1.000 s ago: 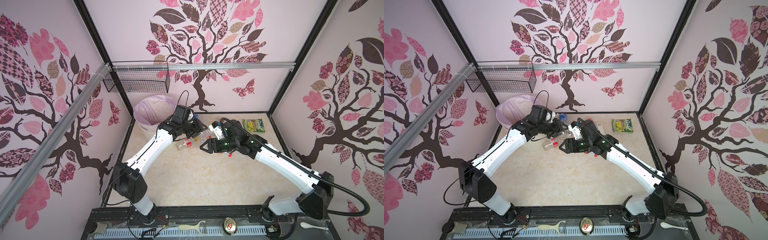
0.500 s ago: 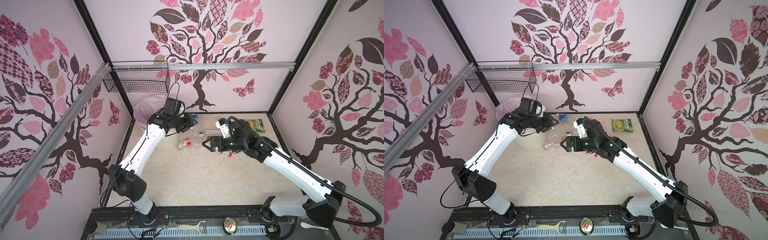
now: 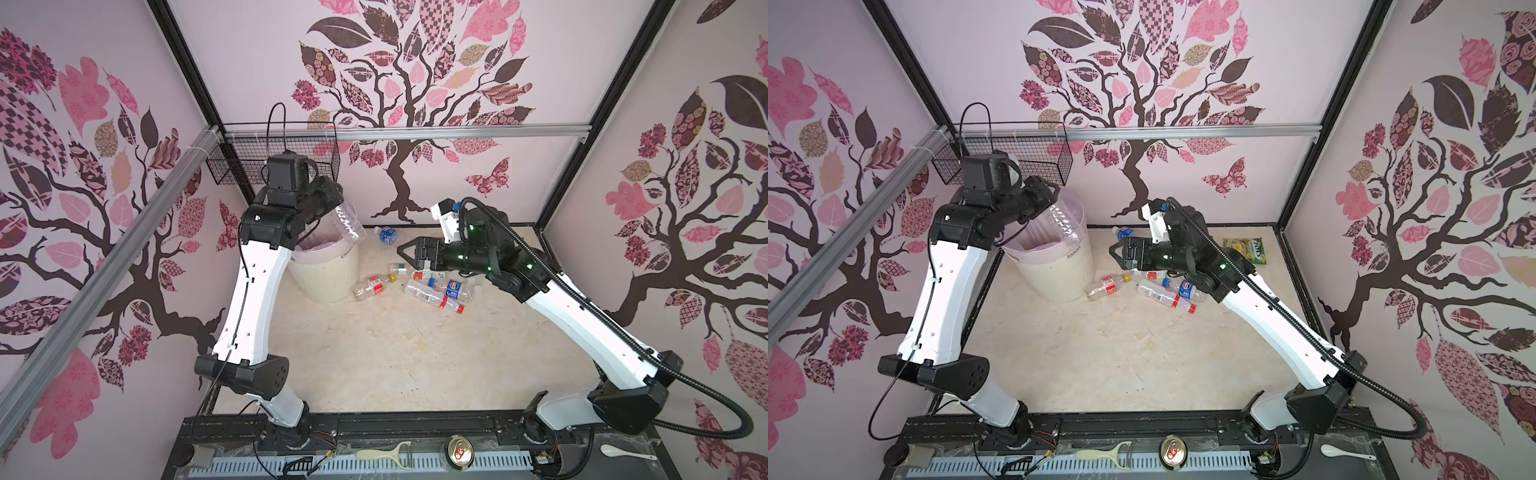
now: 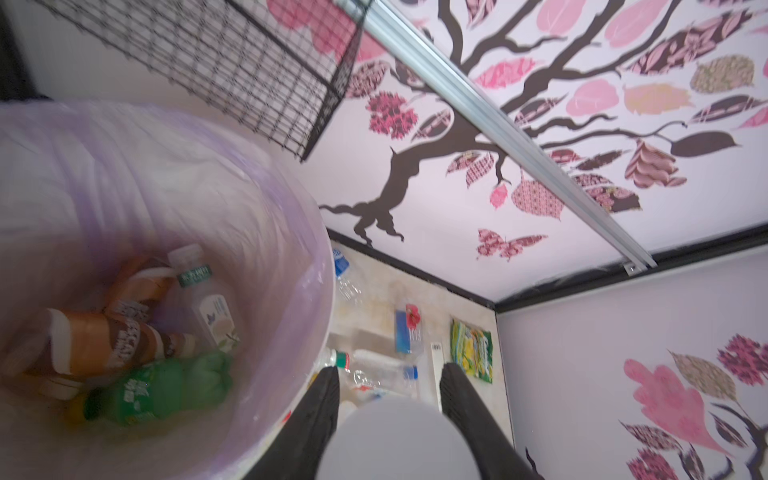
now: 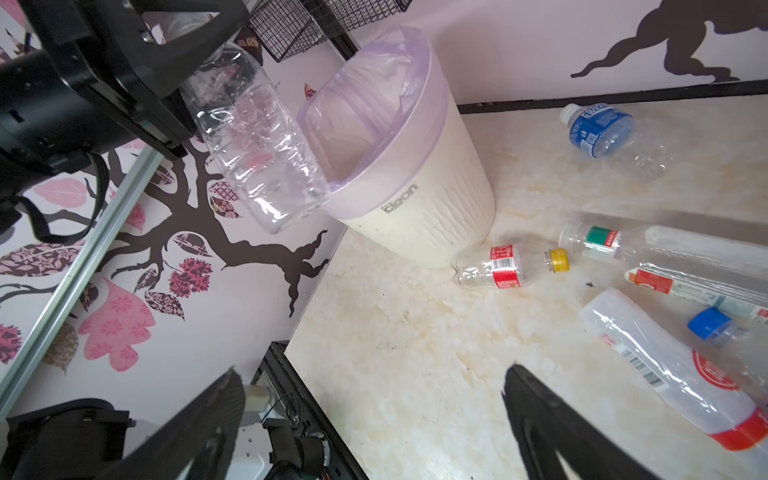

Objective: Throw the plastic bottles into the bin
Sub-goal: 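Lift the clear bottle over the bin with the left gripper while the right withdraws, then open the left gripper to drop the clear bottle into the bin, then lower both grippers toward the red-capped white bottle among the remaining bottles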

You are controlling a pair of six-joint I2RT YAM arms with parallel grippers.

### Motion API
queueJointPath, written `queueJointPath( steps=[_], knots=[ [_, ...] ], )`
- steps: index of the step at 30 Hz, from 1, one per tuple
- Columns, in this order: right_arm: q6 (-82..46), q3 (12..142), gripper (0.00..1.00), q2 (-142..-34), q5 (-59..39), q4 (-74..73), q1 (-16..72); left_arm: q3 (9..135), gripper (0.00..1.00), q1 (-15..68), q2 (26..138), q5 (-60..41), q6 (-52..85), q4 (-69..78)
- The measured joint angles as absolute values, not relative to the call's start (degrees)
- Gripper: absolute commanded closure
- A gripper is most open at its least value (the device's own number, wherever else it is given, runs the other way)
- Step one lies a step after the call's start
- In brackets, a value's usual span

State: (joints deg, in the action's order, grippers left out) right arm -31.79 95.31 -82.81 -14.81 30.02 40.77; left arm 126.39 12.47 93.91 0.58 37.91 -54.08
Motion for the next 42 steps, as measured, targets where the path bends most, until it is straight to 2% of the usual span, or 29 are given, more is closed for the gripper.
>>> queueJointPath(
  steps=[8,13,21,25,31,37,42],
  knots=[
    [-33.5,96.1,0.00,-85.7,-16.9,29.2,40.8,129.8,0.57,12.4,89.2,19.7,25.9,-39.1],
    [-34.1,94.8,0.00,-85.7,-17.7,28.0,40.8,134.1,0.58,12.5,87.2,26.9,20.5,-31.7],
    [-34.3,91.2,0.00,-85.8,-18.3,28.0,40.8,115.9,0.58,12.4,80.5,26.4,25.3,-27.7],
    [-34.0,91.2,0.00,-85.8,-17.9,28.3,40.8,109.3,0.50,12.9,80.6,23.0,29.1,-29.4],
    [-32.5,88.6,0.00,-85.2,-15.8,29.1,39.3,102.5,0.28,19.0,79.2,18.8,32.0,-31.9],
    [-31.5,78.9,0.00,-83.7,-13.4,32.4,32.6,96.7,0.04,24.9,76.6,13.1,36.6,-33.9],
    [-29.6,71.4,0.00,-82.8,-9.8,33.8,30.0,90.1,0.02,32.4,76.3,10.5,39.7,-35.9]
  ],
)
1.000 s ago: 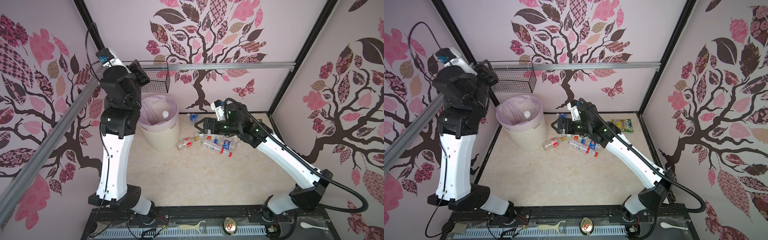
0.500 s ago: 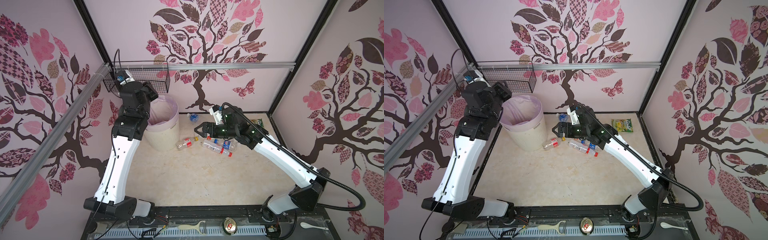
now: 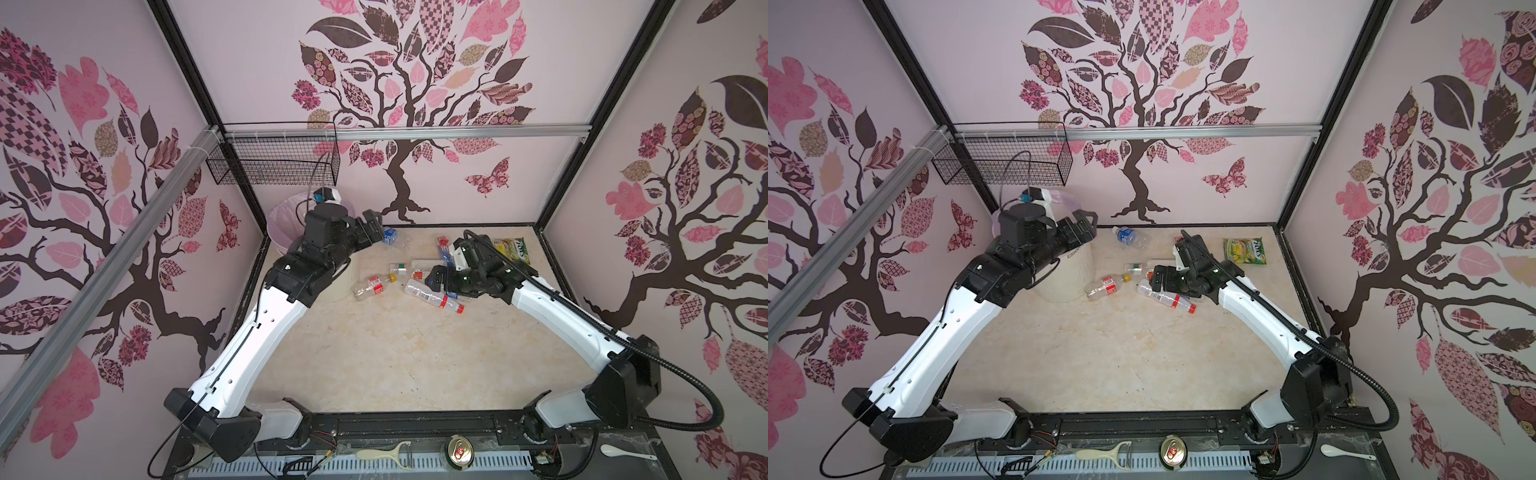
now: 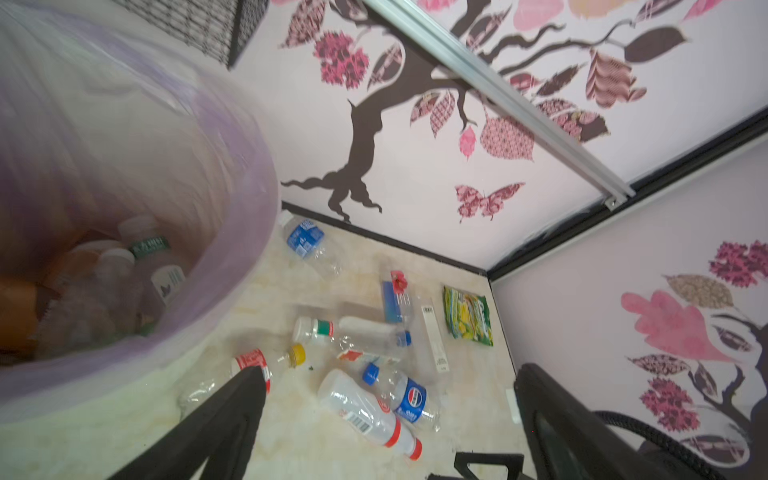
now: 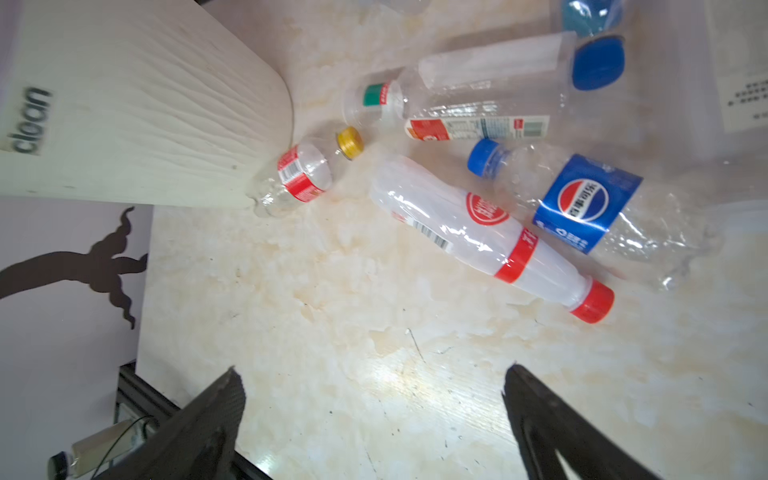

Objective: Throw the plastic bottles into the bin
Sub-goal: 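Lower both grippers toward the red-capped white bottle among the remaining bottles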

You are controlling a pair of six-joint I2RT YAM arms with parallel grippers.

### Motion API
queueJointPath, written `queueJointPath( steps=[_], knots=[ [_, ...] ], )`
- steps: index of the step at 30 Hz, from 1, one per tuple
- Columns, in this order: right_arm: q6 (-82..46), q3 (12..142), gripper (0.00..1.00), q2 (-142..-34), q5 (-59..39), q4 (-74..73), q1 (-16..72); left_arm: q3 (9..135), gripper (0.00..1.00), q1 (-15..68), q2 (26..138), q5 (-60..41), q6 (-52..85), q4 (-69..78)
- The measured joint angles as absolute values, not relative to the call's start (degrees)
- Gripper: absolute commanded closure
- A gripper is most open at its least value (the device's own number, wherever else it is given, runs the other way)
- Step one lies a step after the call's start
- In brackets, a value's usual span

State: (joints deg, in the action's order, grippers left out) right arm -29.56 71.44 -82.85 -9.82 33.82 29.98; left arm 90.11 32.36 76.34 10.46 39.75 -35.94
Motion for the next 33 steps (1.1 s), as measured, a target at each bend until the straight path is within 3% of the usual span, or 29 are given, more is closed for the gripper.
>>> queueJointPath(
  steps=[8,33],
  knots=[
    [-26.2,65.2,0.00,-83.5,-6.6,32.7,30.2,83.5,0.02,40.6,78.1,6.7,44.5,-40.6],
    [-16.0,75.1,0.00,-104.5,-0.9,29.1,30.2,75.3,0.02,41.8,75.8,7.3,48.2,-56.1]
  ],
)
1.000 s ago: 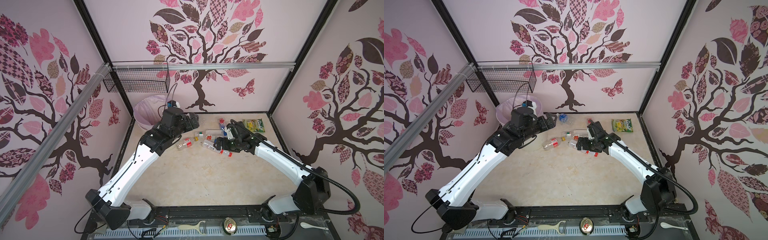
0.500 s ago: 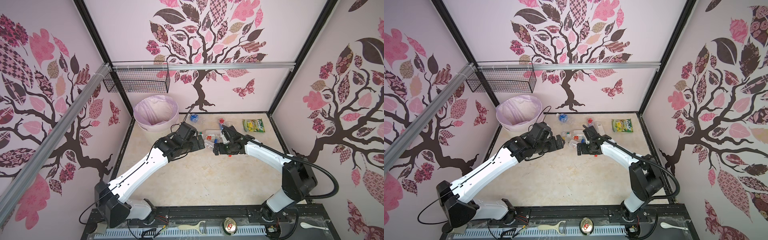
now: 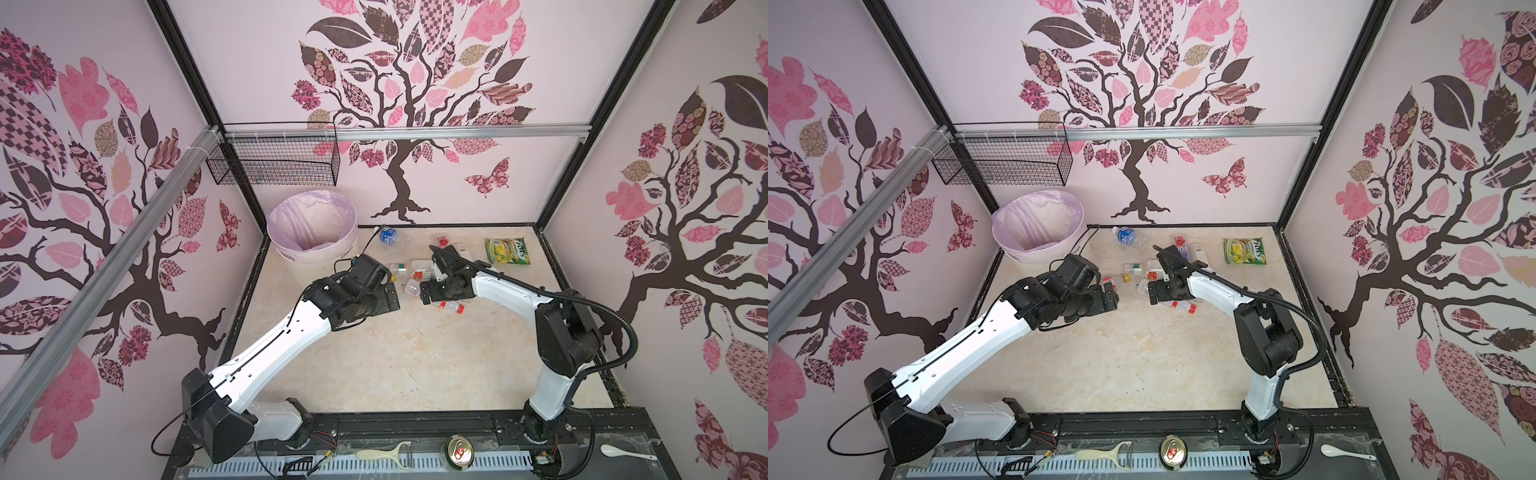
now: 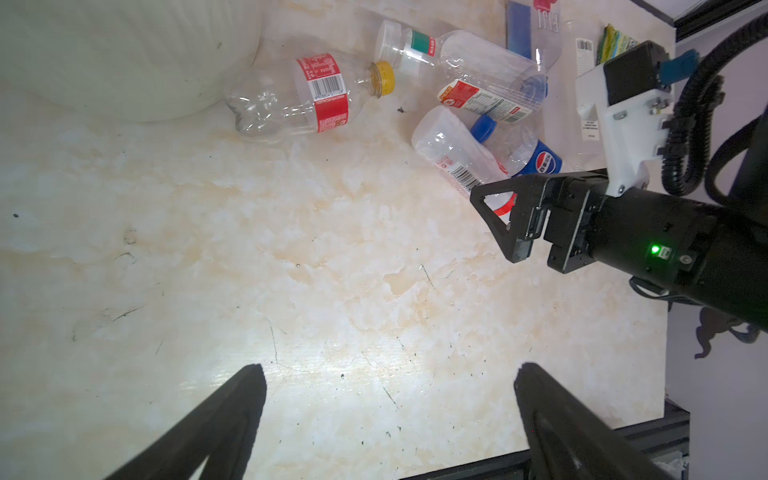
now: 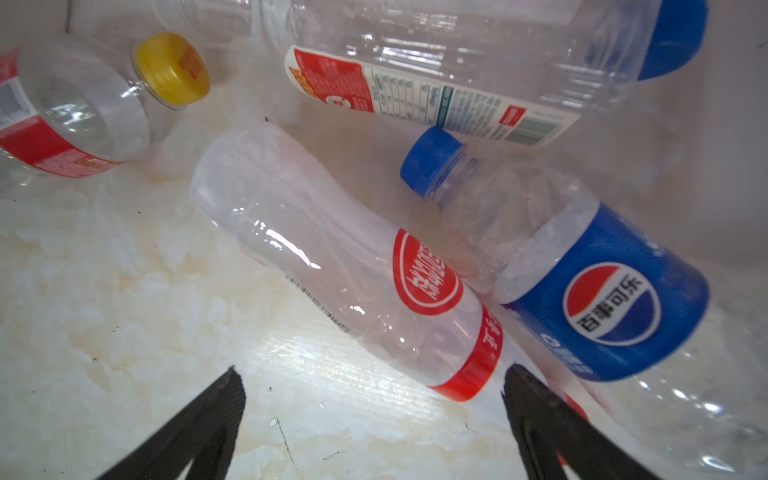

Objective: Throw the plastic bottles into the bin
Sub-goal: 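Lower both grippers toward the red-capped white bottle among the remaining bottles, then close the right gripper on the red cap of the white bottle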

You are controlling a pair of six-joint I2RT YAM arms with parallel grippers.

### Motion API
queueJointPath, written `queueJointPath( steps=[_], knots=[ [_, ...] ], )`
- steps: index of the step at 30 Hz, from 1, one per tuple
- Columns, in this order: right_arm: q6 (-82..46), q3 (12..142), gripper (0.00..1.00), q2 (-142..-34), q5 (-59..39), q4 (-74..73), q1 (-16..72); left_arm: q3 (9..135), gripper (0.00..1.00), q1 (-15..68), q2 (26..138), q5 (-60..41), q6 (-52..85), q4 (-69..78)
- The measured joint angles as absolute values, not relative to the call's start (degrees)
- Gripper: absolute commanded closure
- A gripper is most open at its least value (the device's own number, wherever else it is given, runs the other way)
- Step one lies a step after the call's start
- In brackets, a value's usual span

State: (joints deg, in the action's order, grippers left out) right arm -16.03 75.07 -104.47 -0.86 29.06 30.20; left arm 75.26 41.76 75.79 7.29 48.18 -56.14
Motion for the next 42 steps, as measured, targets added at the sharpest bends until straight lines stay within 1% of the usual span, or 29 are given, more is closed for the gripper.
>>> queueJointPath(
  steps=[10,15,21,24,28,32,33,35,36,37,42],
  knots=[
    [-16.6,75.0,0.01,-105.7,-0.4,29.9,31.3,75.3,0.02,40.9,75.8,8.4,48.4,-60.0],
    [-16.8,74.3,0.05,-105.7,0.7,30.0,32.6,75.3,0.02,37.9,75.7,5.6,48.8,-61.1],
    [-18.0,69.1,0.12,-105.8,1.7,31.1,34.3,76.5,0.02,35.8,74.1,3.9,46.9,-62.2],
    [-18.2,66.8,0.17,-105.8,2.2,31.4,35.0,76.8,0.02,35.8,72.8,3.7,46.0,-62.2],
    [-18.4,66.4,0.28,-105.6,3.2,32.2,35.7,76.8,0.02,35.5,72.0,3.0,45.8,-62.3],
    [-18.2,66.4,0.35,-105.6,3.5,32.3,36.0,76.8,0.02,35.4,72.0,2.8,46.1,-62.2],
    [-18.1,66.4,0.39,-105.6,3.5,32.3,36.1,76.8,0.02,35.4,72.0,2.8,46.4,-62.2],
    [-17.4,66.4,0.51,-105.6,3.5,32.3,36.3,76.8,0.02,35.4,72.0,2.9,47.4,-62.1],
    [-17.4,66.4,0.55,-105.6,3.4,32.4,36.3,76.8,0.02,35.4,72.0,2.9,48.0,-62.0],
    [-17.4,66.5,0.57,-105.6,3.4,32.3,36.3,76.8,0.02,35.4,71.9,2.9,48.6,-62.0],
    [-17.9,66.3,0.60,-104.8,2.5,32.5,36.4,76.8,0.02,35.4,71.5,3.1,51.7,-61.8]
  ],
)
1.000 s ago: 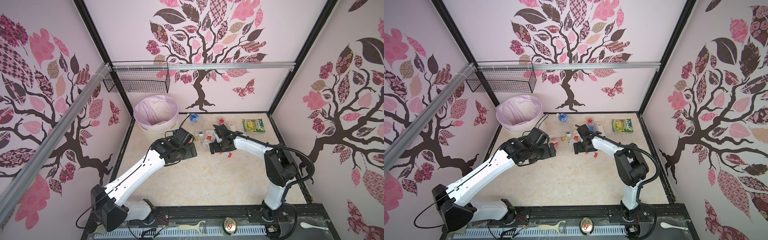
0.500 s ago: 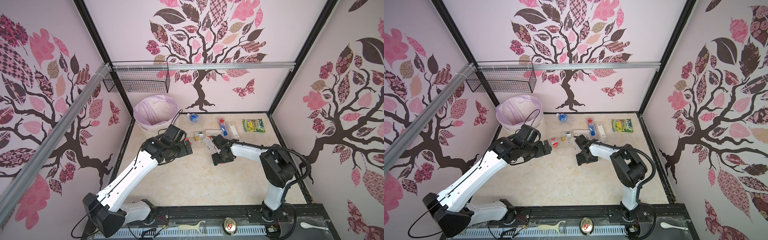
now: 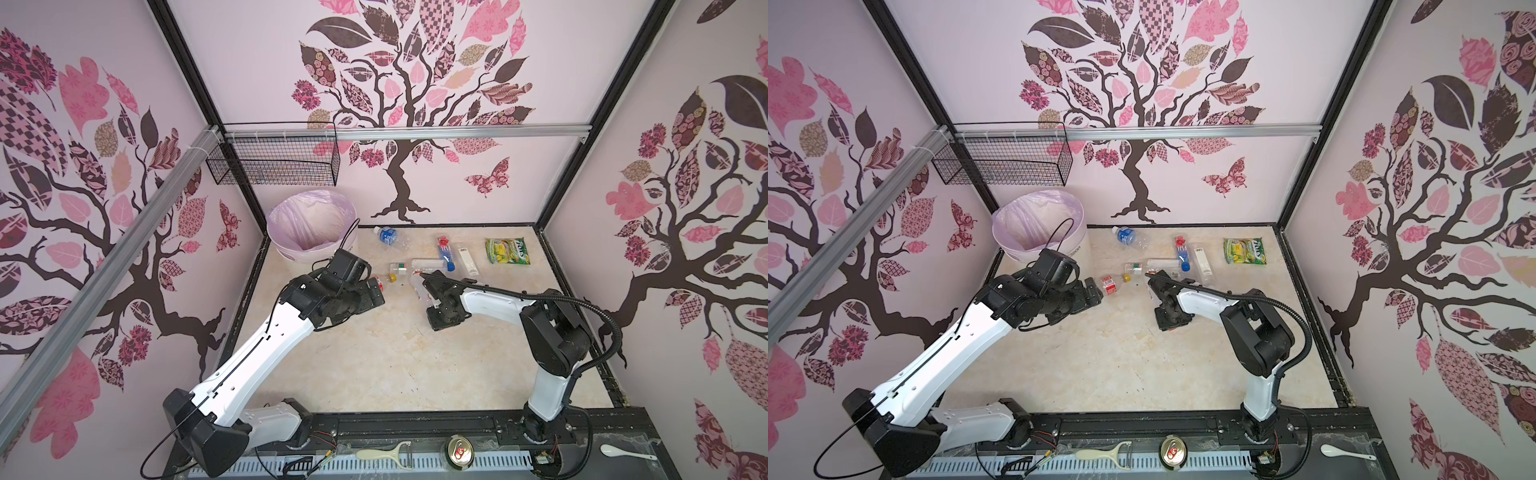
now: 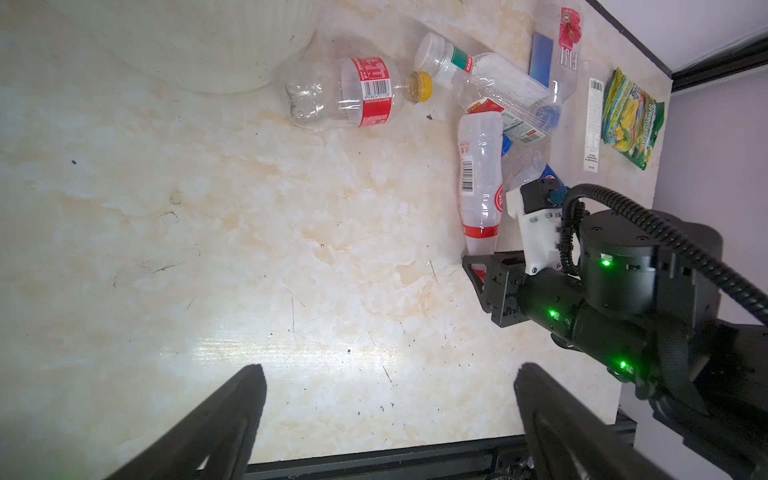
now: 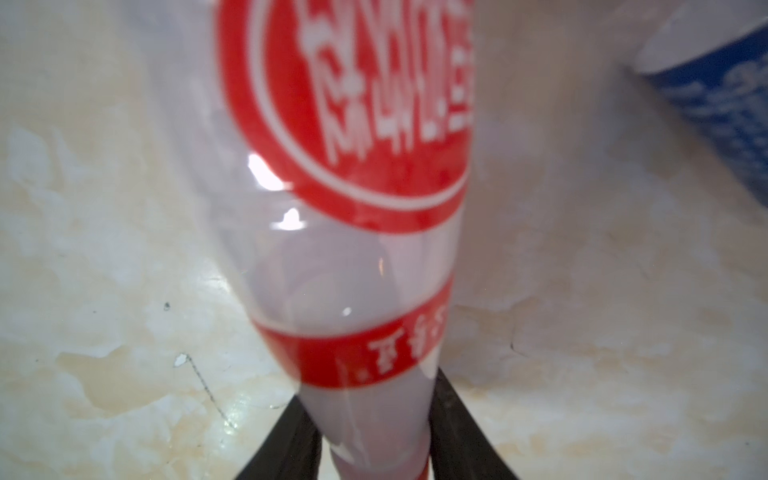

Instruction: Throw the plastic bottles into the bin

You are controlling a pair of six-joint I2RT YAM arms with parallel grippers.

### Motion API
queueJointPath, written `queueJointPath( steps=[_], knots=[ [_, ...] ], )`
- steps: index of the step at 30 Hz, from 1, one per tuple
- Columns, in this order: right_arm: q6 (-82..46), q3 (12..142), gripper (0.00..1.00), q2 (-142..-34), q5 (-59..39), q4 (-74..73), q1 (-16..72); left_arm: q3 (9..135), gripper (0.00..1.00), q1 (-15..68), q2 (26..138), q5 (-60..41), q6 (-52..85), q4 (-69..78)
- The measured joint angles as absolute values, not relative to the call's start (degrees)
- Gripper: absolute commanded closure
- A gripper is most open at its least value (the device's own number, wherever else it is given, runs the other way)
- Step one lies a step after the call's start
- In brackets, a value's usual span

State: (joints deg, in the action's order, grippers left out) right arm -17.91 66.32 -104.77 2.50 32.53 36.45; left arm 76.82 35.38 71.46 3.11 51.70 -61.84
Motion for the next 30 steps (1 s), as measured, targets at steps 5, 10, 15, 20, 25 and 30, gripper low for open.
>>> queueJointPath(
  steps=[5,10,15,20,25,30],
  knots=[
    [-18.0,66.2,0.60,-100.9,1.4,32.8,37.0,76.7,0.02,34.7,71.3,2.7,52.4,-59.2],
    [-18.2,66.3,0.63,-99.1,-0.3,33.4,37.2,76.8,0.02,34.4,74.2,2.3,50.8,-55.9],
    [-18.7,67.9,0.65,-98.0,-2.2,36.2,37.2,78.2,0.02,33.6,80.7,1.2,50.0,-54.1],
    [-19.9,71.9,0.65,-94.4,-4.6,38.7,37.4,85.7,0.02,32.9,87.3,-0.6,49.4,-52.5],
    [-20.6,76.7,0.65,-91.5,-5.6,40.3,37.4,89.4,0.02,32.5,90.7,-3.4,49.5,-49.4],
    [-20.7,80.7,0.65,-90.3,-7.1,42.6,37.4,89.6,0.02,32.5,93.3,-6.0,50.8,-46.1]
  ],
)
